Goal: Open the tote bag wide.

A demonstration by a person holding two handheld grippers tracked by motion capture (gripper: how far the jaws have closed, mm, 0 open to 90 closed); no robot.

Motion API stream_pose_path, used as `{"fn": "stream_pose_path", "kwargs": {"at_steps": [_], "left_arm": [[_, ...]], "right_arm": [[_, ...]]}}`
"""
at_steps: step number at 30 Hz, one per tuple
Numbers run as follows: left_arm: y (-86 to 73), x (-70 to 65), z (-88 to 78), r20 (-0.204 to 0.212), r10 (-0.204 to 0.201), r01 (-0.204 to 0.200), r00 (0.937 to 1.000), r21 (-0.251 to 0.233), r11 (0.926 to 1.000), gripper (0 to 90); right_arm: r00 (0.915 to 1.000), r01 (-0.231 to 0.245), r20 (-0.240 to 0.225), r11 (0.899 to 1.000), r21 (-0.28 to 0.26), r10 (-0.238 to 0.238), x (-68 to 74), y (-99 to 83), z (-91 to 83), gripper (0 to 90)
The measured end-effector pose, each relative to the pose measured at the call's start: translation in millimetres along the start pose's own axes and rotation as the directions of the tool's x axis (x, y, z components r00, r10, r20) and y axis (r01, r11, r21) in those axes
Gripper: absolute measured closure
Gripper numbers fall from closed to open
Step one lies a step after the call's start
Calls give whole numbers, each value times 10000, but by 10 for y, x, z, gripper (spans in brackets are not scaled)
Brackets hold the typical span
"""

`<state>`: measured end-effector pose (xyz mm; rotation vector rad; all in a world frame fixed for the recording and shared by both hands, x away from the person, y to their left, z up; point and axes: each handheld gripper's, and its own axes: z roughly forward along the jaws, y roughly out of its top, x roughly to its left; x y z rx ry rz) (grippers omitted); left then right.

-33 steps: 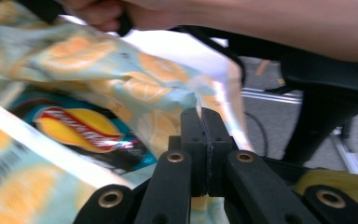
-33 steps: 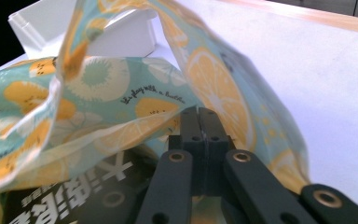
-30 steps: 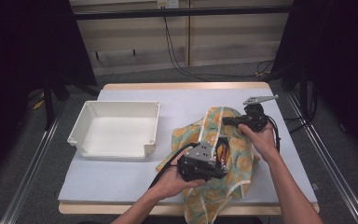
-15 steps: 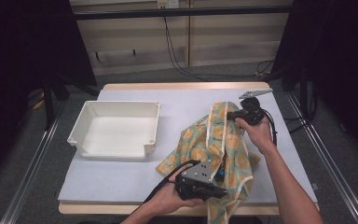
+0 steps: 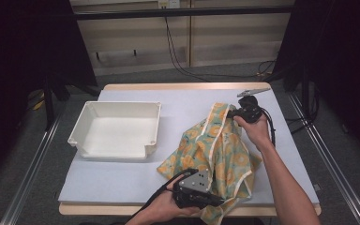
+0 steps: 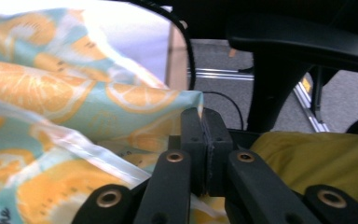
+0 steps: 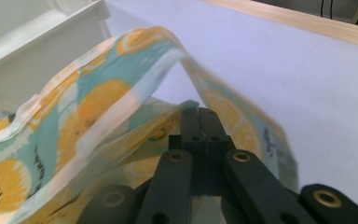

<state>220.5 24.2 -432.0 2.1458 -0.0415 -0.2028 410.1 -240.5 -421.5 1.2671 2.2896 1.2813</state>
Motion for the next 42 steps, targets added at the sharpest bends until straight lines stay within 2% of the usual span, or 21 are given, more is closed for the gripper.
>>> {"fn": "stream_pose_path", "kwargs": {"at_steps": [3, 4, 5, 9, 14, 18, 20, 21, 22, 28, 29, 30, 32, 36, 37, 39, 40, 42], "left_arm": [[-14, 20, 0, -61, -184, 183, 9998, -113, 9998, 839], [-11, 30, -11, -256, -258, 253, 9993, -193, 9995, 809], [-11, 36, -17, -217, -348, 341, 9992, -290, 9990, 798], [3, 64, -70, -539, -457, 431, 9975, -490, 9979, 739], [35, 77, -124, -711, -566, 510, 9959, -781, 9956, 664], [61, 84, -181, -891, -567, 488, 9944, -891, 9948, 622], [65, 87, -194, -936, -595, 507, 9938, -931, 9944, 598], [67, 92, -208, -1015, -740, 625, 9921, -1120, 9917, 581], [68, 96, -217, -1062, -825, 709, 9909, -1088, 9915, 556], [22, 79, -211, -1257, -855, 737, 9884, -950, 9927, 456], [10, 72, -220, -1379, -914, 797, 9862, -878, 9929, 439], [10, 72, -220, -1379, -914, 797, 9862, -878, 9929, 430], [-44, 52, -238, -1684, -1094, 923, 9796, -1064, 9900, 430], [-61, 33, -283, -1675, -1164, 961, 9790, -1248, 9875, 490], [-55, 31, -291, -1566, -1246, 1026, 9798, -1416, 9846, 509], [-34, 27, -317, -1516, -1302, 1055, 9798, -1606, 9814, 505], [-34, 27, -317, -1516, -1302, 1055, 9798, -1606, 9814, 505], [0, 30, -348, -1475, -1275, 1024, 9808, -1668, 9807, 504]], "right_arm": [[9996, 105, -252, 9999, -15, -105, 54, -11, -25, 897], [9993, 145, -354, 9999, -80, -148, 62, -12, -42, 865], [9992, 128, -390, 9998, -142, -133, 68, -12, -58, 826], [9993, 134, -359, 9996, -262, -144, 86, -43, -136, 709], [9988, -15, -485, 9982, -595, -14, 136, -119, -291, 604], [9995, 88, -292, 9980, -631, -106, 181, -174, -426, 516], [9991, -45, -415, 9960, -891, 8, 196, -210, -504, 509], [9993, 26, -378, 9958, -910, -61, 210, -225, -538, 490], [9995, 56, -291, 9957, -925, -83, 233, -239, -570, 486], [9978, 388, -492, 9927, -1142, -447, 433, -312, -732, 476], [9974, 450, -511, 9921, -1168, -512, 467, -328, -751, 468], [9974, 450, -511, 9921, -1168, -512, 467, -328, -751, 468], [9971, 347, -625, 9922, -1195, -424, 551, -377, -799, 420], [9951, 412, -841, 9907, -1299, -524, 680, -419, -868, 418], [9940, 452, -928, 9898, -1349, -581, 713, -431, -884, 413], [9924, 578, -997, 9893, -1336, -715, 795, -450, -909, 410], [9924, 578, -997, 9893, -1336, -715, 795, -450, -909, 410], [9892, 805, -1110, 9881, -1313, -954, 883, -465, -937, 427]]}}
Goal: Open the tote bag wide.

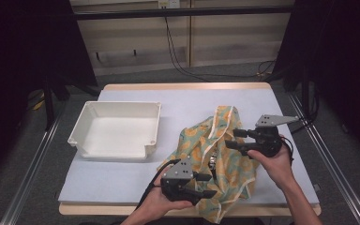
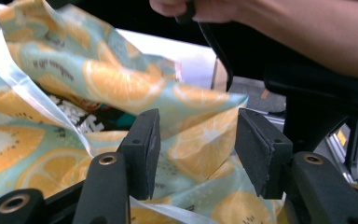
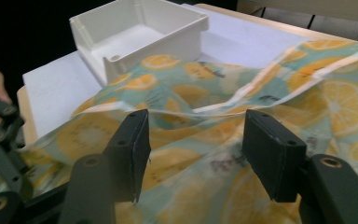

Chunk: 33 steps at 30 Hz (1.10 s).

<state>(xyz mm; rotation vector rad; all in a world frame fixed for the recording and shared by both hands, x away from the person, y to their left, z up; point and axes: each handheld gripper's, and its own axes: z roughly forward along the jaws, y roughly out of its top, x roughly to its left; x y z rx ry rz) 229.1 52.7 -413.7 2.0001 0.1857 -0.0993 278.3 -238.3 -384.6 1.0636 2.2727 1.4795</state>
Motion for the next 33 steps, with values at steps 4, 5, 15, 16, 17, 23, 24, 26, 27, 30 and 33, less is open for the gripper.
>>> {"fn": "stream_pose_path", "kwargs": {"at_steps": [4, 5, 15, 16, 17, 23, 24, 26, 27, 30, 33], "left_arm": [[55, 31, -25, -86, 9, -11, 10000, -265, 9996, 446], [55, 31, -25, -86, 9, -11, 10000, -265, 9996, 446], [121, 352, -102, -1169, -402, 314, 9923, -760, 9966, 544], [119, 391, -85, -1409, -459, 354, 9890, -762, 9965, 515], [112, 426, -63, -1499, -490, 383, 9875, -735, 9966, 494], [65, 574, 64, -1987, -654, 609, 9779, -286, 9977, 435], [61, 583, 85, -1980, -602, 568, 9784, -229, 9981, 424], [50, 597, 125, -2052, -517, 506, 9773, -107, 9987, 422], [40, 610, 145, -2077, -554, 560, 9766, -30, 9984, 422], [-5, 649, 200, -2048, -684, 737, 9764, 184, 9971, 435], [-22, 672, 201, -2054, -724, 786, 9760, 225, 9967, 515]], "right_arm": [[9993, 167, -346, 9999, -24, -168, 127, -31, -23, 501], [9991, 241, -350, 9997, 9, -240, 152, -44, -13, 509], [9987, 511, -103, 9964, 680, -505, 266, -197, 139, 449], [9987, 510, -6, 9962, 711, -511, 261, -211, 150, 424], [9988, 486, 41, 9958, 770, -491, 259, -224, 162, 409], [9983, 527, 179, 9933, 1027, -548, 249, -279, 238, 353], [9985, 477, 204, 9930, 1079, -502, 242, -292, 260, 349], [9977, 521, 365, 9915, 1193, -569, 230, -311, 292, 349], [9977, 521, 365, 9915, 1193, -569, 230, -311, 292, 349], [9981, 421, 389, 9923, 1166, -469, 207, -343, 325, 364], [9983, 377, 393, 9925, 1162, -426, 203, -367, 340, 381]]}}
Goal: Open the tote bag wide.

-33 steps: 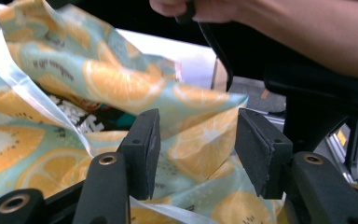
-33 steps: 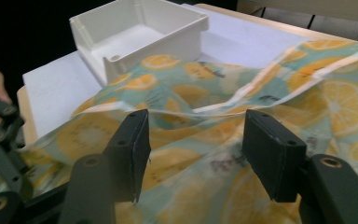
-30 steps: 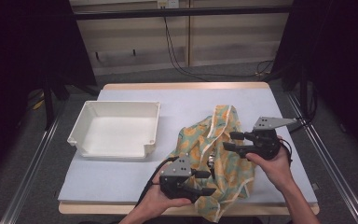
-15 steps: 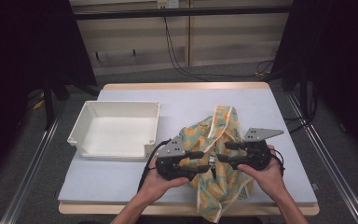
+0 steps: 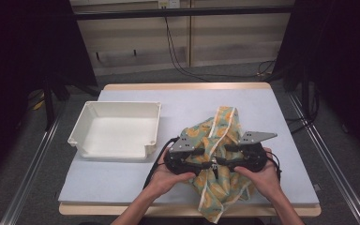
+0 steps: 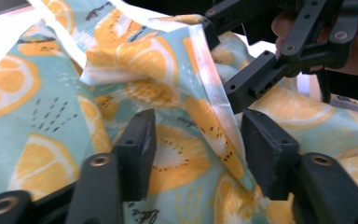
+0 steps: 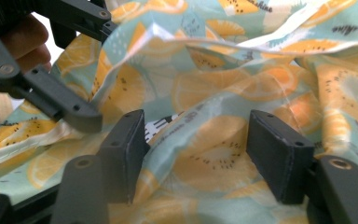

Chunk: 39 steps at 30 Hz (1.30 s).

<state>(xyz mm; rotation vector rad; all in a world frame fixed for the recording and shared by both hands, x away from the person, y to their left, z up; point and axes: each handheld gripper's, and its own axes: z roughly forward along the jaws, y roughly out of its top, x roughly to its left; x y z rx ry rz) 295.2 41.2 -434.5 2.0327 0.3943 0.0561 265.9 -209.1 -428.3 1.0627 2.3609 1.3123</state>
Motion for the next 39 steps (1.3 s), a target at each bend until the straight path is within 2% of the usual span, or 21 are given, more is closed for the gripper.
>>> {"fn": "stream_pose_path", "kwargs": {"at_steps": [1, 2, 4, 5, 6, 7, 10, 11, 12, 15, 17, 20, 26, 33, 37, 39], "left_arm": [[-2, 12, 3, 77, -1, 1, 10000, 12, 10000, 515], [-2, 29, -5, -79, 173, -171, 9998, 187, 9997, 638], [-24, 44, -10, -190, -6, 7, 9998, 49, 10000, 756], [-38, 61, -16, -55, -92, 93, 9999, 92, 9999, 786], [-38, 61, -16, -55, -92, 93, 9999, 92, 9999, 827], [-50, 73, -31, 56, -136, 136, 9999, 67, 9999, 858], [-71, 102, -115, 113, -376, 377, 9992, -86, 9993, 886], [-78, 114, -167, -48, -417, 416, 9991, -138, 9990, 886], [-101, 147, -254, -126, -561, 557, 9983, -285, 9980, 890], [-136, 210, -351, -81, -792, 787, 9968, -474, 9958, 892], [-156, 226, -393, -193, -800, 790, 9966, -442, 9959, 891], [-181, 231, -427, -141, -870, 863, 9961, -487, 9951, 892], [-291, 241, -578, -233, -1053, 1042, 9942, -432, 9936, 893], [-367, 264, -674, -234, -1052, 1044, 9942, -345, 9939, 899], [-410, 292, -753, -177, -1345, 1334, 9908, -549, 9895, 900], [-435, 297, -780, -243, -1343, 1331, 9906, -471, 9900, 900]], "right_arm": [[10000, -21, 6, 10000, 20, 21, -3, -12, 9, 400], [9999, -77, 83, 9999, -88, 77, -4, -33, 18, 457], [9997, -81, 212, 9997, -213, 86, -7, -47, 14, 503], [9996, -144, 218, 9995, -283, 150, -8, -54, 9, 578], [9996, -144, 218, 9995, -283, 150, -8, -54, 9, 578], [9995, -265, 159, 9988, -410, 272, -16, -70, -13, 686], [9994, -301, 160, 9982, -527, 310, -28, -102, -58, 807], [9994, -301, 160, 9982, -527, 310, -28, -102, -58, 807], [9994, -295, 155, 9968, -742, 307, -35, -129, -114, 851], [9985, -507, 154, 9921, -1152, 528, -74, -165, -204, 880], [9978, -592, 238, 9904, -1249, 626, -91, -193, -256, 887], [9974, -628, 282, 9900, -1260, 668, -95, -212, -278, 889], [9915, -1043, 617, 9835, -1481, 1145, -156, -424, -481, 896], [9851, -1260, 1011, 9837, -1282, 1393, -201, -556, -612, 898], [9799, -1487, 1149, 9812, -1232, 1630, -239, -662, -679, 900], [9786, -1542, 1184, 9809, -1187, 1682, -246, -700, -699, 900]]}}
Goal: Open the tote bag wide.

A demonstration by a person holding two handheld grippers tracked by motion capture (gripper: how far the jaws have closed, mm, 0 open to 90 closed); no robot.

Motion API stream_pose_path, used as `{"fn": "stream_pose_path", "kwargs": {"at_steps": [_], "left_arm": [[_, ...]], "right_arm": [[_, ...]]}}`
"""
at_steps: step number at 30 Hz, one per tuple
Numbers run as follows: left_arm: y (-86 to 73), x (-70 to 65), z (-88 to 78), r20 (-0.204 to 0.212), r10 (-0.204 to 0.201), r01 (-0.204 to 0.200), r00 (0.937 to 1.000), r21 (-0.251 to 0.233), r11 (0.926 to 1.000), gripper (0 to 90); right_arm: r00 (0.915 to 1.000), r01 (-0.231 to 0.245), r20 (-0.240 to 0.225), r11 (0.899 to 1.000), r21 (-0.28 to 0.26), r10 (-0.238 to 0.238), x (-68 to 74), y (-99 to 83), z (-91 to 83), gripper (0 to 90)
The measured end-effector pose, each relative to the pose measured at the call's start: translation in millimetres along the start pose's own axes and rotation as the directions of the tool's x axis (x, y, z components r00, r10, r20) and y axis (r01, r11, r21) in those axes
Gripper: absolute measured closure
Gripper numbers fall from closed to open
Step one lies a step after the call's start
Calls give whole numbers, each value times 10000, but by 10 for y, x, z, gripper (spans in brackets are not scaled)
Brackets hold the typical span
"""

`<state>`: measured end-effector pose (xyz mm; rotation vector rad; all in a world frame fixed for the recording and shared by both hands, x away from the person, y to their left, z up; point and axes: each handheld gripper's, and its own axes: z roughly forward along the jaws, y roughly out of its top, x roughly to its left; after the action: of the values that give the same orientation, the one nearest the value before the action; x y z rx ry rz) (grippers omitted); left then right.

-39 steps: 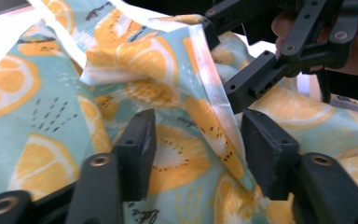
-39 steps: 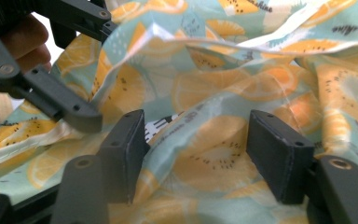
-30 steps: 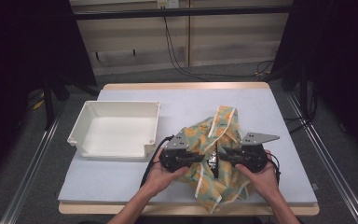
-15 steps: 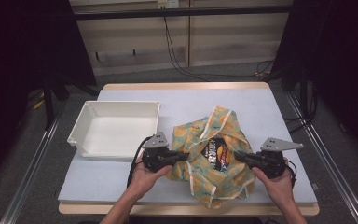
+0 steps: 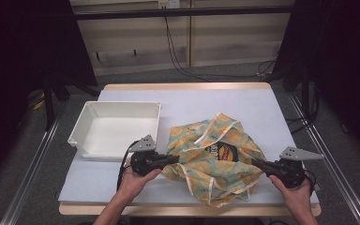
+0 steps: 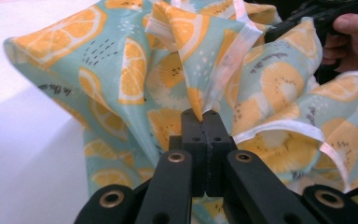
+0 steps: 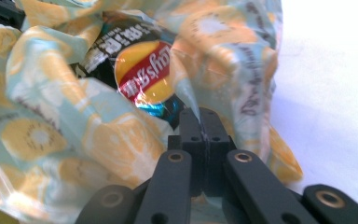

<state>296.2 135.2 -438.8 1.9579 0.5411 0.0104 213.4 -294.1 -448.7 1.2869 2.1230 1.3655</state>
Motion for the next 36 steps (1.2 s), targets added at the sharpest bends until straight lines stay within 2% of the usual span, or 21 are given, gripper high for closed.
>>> {"fn": "stream_pose_path", "kwargs": {"at_steps": [4, 7, 8, 10, 11, 15, 17, 20, 27, 28, 30, 34, 36], "left_arm": [[-51, 21, -59, -259, -79, 81, 9996, 49, 10000, 900], [-54, 35, -83, -486, -124, 130, 9987, 109, 9999, 900], [-52, 36, -91, -508, -73, 83, 9987, 192, 9998, 900], [-50, 36, -108, -528, -99, 104, 9986, 99, 9999, 900], [-49, 38, -114, -589, -115, 120, 9982, 81, 9999, 900], [-77, 51, -99, -419, -114, 117, 9991, 79, 9999, 900], [-82, 44, -88, -431, -76, 83, 9990, 152, 9998, 888], [-78, 13, -71, -119, -54, 54, 9999, 17, 10000, 838], [-10, -84, -132, -201, -18, 14, 9998, -195, 9998, 675], [-4, -101, -151, -114, -9, 7, 9999, -237, 9997, 649], [11, -136, -202, -217, 142, -147, 9997, -213, 9997, 618], [67, -206, -304, -402, 262, -282, 9988, -497, 9984, 539], [101, -256, -342, -384, 347, -371, 9987, -647, 9972, 531]], "right_arm": [[9997, 5, 263, 9998, 219, -11, -34, -53, -45, 900], [9990, -196, 406, 9995, 234, 186, -76, -114, -75, 900], [9987, -137, 503, 9993, 337, 120, -73, -123, -76, 900], [9959, 251, 846, 9976, 649, -306, -67, -134, -67, 900], [9956, 263, 878, 9971, 713, -325, -70, -141, -58, 900], [9979, -67, 640, 9981, 612, 28, -116, -162, -31, 900], [9986, -3, 527, 9989, 478, -22, -108, -155, -38, 885], [9992, -5, 390, 9997, 258, -5, -85, -137, -54, 831], [9998, 154, 130, 9998, 95, -155, -4, -76, -63, 693], [9997, 157, 165, 9999, 54, -158, 6, -64, -69, 672], [9999, 128, 74, 9999, -59, -128, 18, -44, -82, 640], [9999, 119, -35, 9995, -298, -121, 55, 1, -122, 574], [9999, 138, -98, 9992, -366, -141, 79, 21, -140, 552]]}}
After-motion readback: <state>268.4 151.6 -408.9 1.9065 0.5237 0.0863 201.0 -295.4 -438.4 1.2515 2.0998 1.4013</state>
